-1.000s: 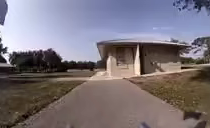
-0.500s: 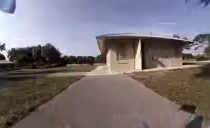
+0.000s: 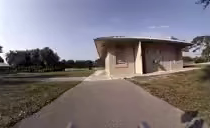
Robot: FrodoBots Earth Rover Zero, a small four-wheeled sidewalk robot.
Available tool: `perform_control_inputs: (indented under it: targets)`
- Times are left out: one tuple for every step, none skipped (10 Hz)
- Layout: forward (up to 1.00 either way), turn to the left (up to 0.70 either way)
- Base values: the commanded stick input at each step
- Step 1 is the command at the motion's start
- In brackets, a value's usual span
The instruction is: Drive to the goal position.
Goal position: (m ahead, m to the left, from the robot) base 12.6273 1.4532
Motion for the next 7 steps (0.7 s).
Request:
perform_control_inputs:
  targets:
    - [1.00,0.03]
    - [1.00,0.03]
    - [1.00,0.03]
    - [1.00,0.03]
    - [1.00,0.03]
    - [1.00,0.04]
    - [1.00,0.12]
